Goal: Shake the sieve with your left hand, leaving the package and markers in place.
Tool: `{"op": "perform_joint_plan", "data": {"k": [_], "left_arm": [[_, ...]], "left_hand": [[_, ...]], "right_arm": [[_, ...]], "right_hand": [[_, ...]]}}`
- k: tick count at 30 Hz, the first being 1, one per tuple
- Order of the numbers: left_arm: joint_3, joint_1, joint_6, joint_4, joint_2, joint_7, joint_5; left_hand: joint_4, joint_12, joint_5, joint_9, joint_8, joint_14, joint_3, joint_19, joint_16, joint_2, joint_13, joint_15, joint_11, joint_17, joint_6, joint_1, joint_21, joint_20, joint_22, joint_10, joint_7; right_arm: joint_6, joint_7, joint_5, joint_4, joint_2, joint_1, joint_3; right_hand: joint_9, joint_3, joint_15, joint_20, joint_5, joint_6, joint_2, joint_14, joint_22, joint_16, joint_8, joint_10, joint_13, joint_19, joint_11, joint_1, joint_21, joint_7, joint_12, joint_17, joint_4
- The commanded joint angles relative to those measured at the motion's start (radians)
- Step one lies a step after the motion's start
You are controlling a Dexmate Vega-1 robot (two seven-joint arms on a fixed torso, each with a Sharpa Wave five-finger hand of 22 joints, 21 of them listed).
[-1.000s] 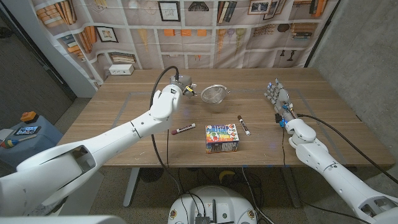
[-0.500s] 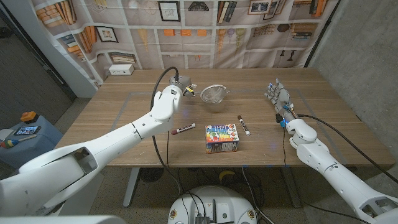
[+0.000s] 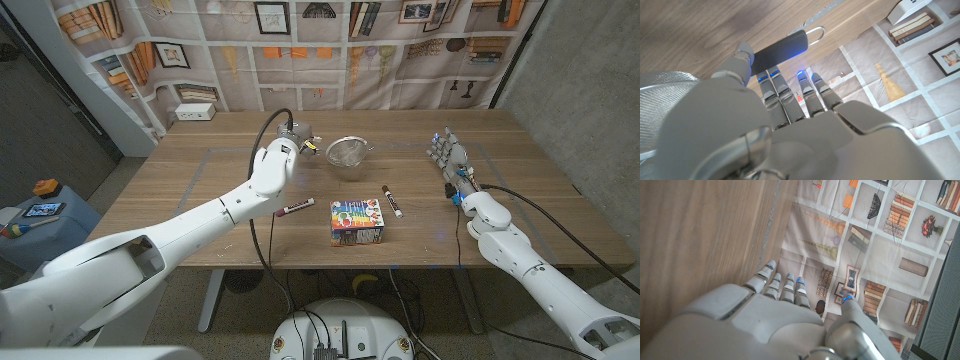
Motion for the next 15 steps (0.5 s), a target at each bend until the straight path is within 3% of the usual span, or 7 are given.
{"op": "perform_joint_plan", "data": {"k": [1, 15], "left_arm": [[0.029, -0.003, 0.099, 0.036, -0.054, -0.013, 0.095], [0.057, -0.003, 0.285, 0.080, -0.130, -0.066, 0.181]], "left_hand": [[-0.001, 0.002, 0.004, 0.003, 0.002, 0.009, -0.003, 0.002, -0.001, 0.042, 0.004, -0.162, -0.016, 0.003, 0.154, 0.048, 0.003, -0.008, 0.003, 0.030, -0.012], [-0.001, 0.004, 0.007, -0.002, -0.002, 0.021, -0.008, 0.013, 0.002, 0.045, 0.005, -0.160, -0.016, 0.004, 0.160, 0.057, 0.006, -0.009, 0.003, 0.040, -0.001]], "right_arm": [[0.001, -0.001, 0.004, -0.003, -0.003, -0.007, 0.004], [0.003, 0.013, 0.004, 0.008, 0.000, 0.003, -0.001]], "right_hand": [[0.002, 0.006, 0.001, -0.001, -0.002, 0.008, -0.004, 0.003, 0.005, 0.004, 0.003, 0.007, 0.003, 0.002, 0.002, -0.004, 0.001, -0.002, 0.002, -0.001, -0.001], [0.002, 0.008, 0.001, -0.001, -0.002, 0.009, -0.004, 0.003, 0.005, 0.004, 0.003, 0.006, 0.003, 0.001, 0.003, -0.004, 0.001, -0.001, 0.002, -0.002, -0.003]]}}
